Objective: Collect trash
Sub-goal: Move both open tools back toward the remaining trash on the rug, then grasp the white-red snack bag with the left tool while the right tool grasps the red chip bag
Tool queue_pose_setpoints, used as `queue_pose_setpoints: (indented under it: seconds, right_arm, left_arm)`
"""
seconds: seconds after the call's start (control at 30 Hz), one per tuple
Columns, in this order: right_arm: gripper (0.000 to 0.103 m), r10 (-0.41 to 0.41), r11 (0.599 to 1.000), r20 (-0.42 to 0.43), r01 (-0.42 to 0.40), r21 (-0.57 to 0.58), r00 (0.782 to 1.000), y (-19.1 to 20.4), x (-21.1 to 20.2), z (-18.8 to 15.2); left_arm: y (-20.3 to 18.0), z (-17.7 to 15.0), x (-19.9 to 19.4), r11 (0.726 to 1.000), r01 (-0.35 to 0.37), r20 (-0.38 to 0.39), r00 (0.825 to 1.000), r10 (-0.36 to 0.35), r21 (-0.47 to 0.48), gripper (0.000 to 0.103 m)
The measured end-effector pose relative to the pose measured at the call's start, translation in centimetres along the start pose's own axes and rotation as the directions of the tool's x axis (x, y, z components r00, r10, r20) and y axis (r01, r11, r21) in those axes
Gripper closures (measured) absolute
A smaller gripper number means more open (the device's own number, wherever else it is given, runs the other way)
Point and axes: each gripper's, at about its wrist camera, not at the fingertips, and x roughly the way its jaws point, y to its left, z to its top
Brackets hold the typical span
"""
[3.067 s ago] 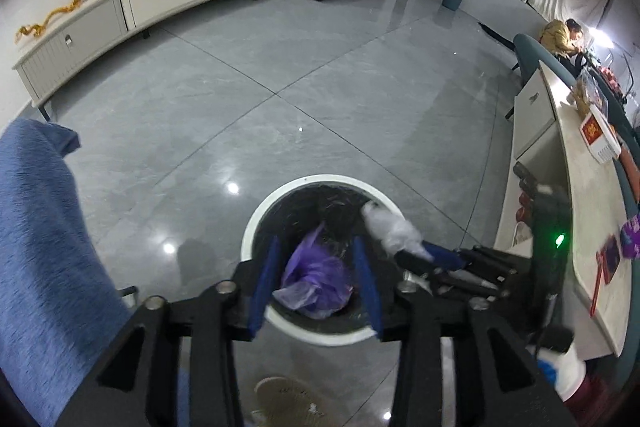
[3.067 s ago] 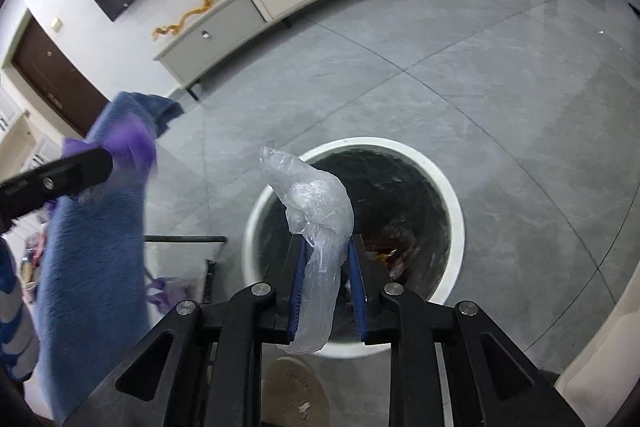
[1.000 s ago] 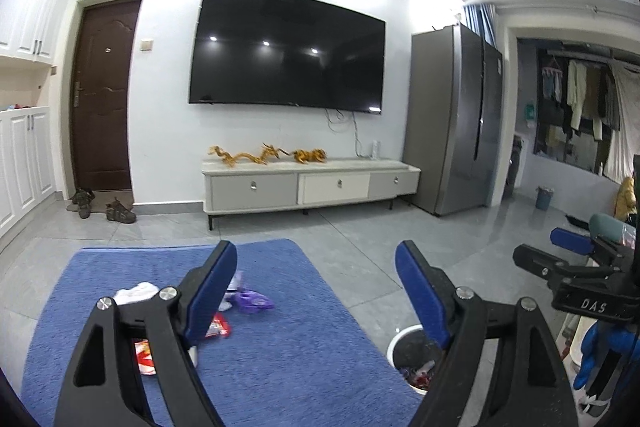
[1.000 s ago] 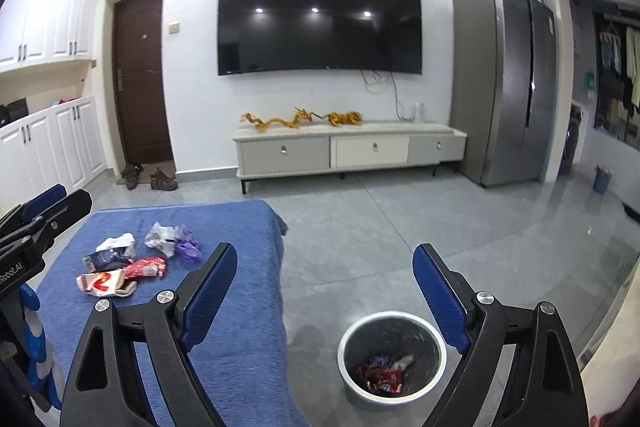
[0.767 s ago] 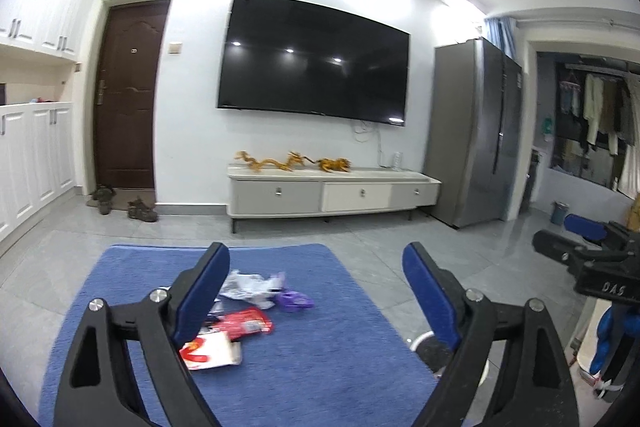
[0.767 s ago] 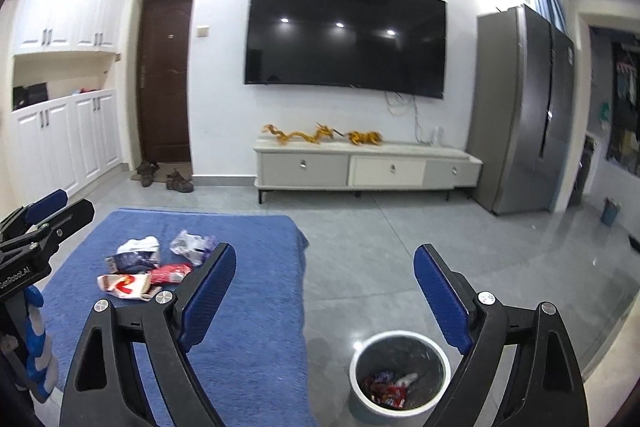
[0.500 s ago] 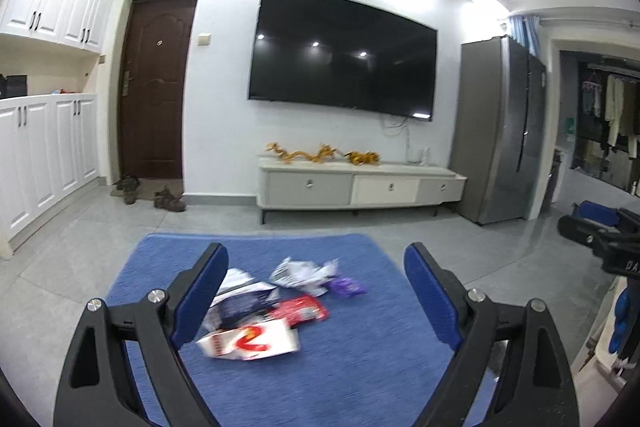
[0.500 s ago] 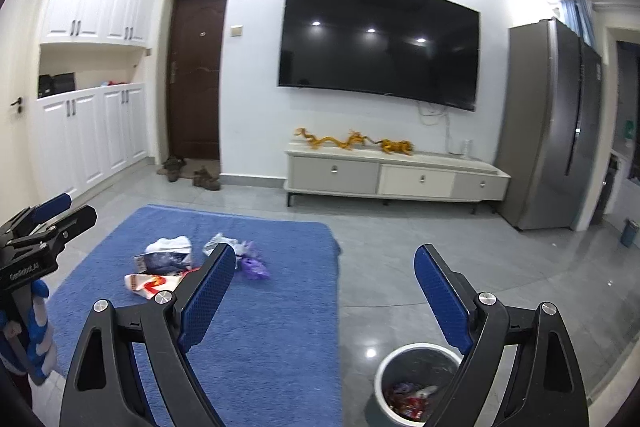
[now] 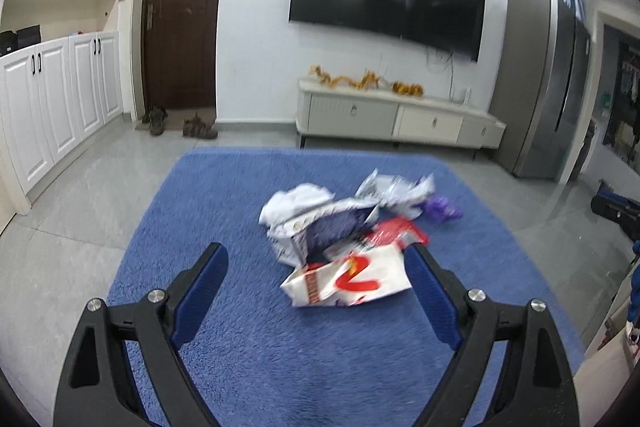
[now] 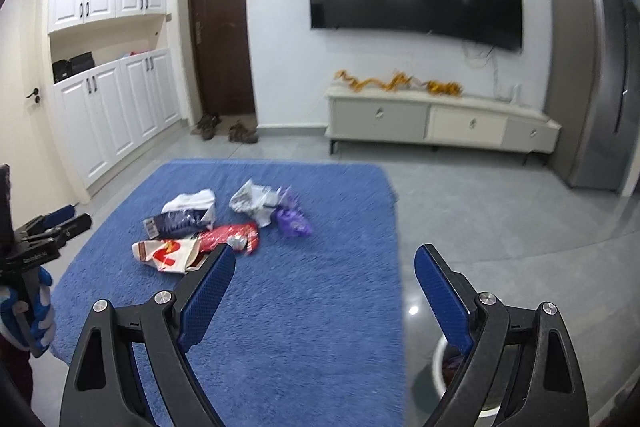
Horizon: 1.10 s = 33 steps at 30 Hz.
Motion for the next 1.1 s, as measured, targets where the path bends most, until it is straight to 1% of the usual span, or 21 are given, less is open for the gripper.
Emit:
queue_pose_setpoints:
  seconds: [0.2, 0.33, 0.43, 0.53, 0.57, 0.67, 0.83, 1.0, 1.1]
  right_arm:
    - [0.013, 0.090, 0.996, -0.089, -0.090, 0.003, 0.992, 1.5, 6.4, -0.6]
    - [0.013, 0.160, 0.987, -0.136, -0.159, 0.013, 0.978, 2.7, 10.5, -0.5]
    - [0.014, 0.207, 0.977, -0.171, -0.212, -0.011, 0.963, 4.2, 13.6, -0.5]
    - [0.017, 0.254, 0.963, -0.211, -0.267, -0.033, 0.944, 5.6, 16.7, -0.2]
    - [0.018, 0.272, 0.957, -0.224, -0.287, -0.033, 0.936, 6.1, 17.6, -0.2]
    - [0.019, 0.325, 0.940, -0.250, -0.341, -0.022, 0.912, 7.4, 20.2, 0.0]
    - [0.019, 0.377, 0.919, -0.280, -0.394, -0.005, 0.883, 8.8, 23.5, 0.2]
    - [0.019, 0.399, 0.907, -0.289, -0.421, -0.017, 0.871, 10.0, 25.9, 0.5]
    - [0.019, 0.413, 0.899, -0.290, -0.438, -0.024, 0.863, 10.7, 26.7, 0.9]
  left_arm:
    - [0.9, -1.2, 5.3, 1.000, 0.012, -0.117, 0.993, -0.010, 0.012, 0.013]
    - [1.8, -1.6, 8.0, 0.999, 0.032, -0.177, 0.984, -0.034, -0.015, 0.013]
    - [2.2, -1.5, 9.3, 0.998, 0.056, -0.207, 0.977, -0.061, -0.027, 0.013]
    - [2.6, -1.5, 10.7, 0.996, 0.077, -0.239, 0.967, -0.083, -0.036, 0.013]
    - [2.7, -1.4, 11.2, 0.995, 0.086, -0.251, 0.963, -0.094, -0.042, 0.013]
    - [2.7, -1.4, 12.3, 0.992, 0.110, -0.279, 0.953, -0.121, -0.056, 0.013]
    - [3.0, -1.6, 14.1, 0.984, 0.152, -0.331, 0.928, -0.173, -0.088, 0.013]
    - [2.6, -1.6, 14.4, 0.983, 0.174, -0.338, 0.923, -0.186, -0.066, 0.013]
    - [1.7, -1.8, 14.3, 0.979, 0.201, -0.345, 0.917, -0.200, -0.035, 0.013]
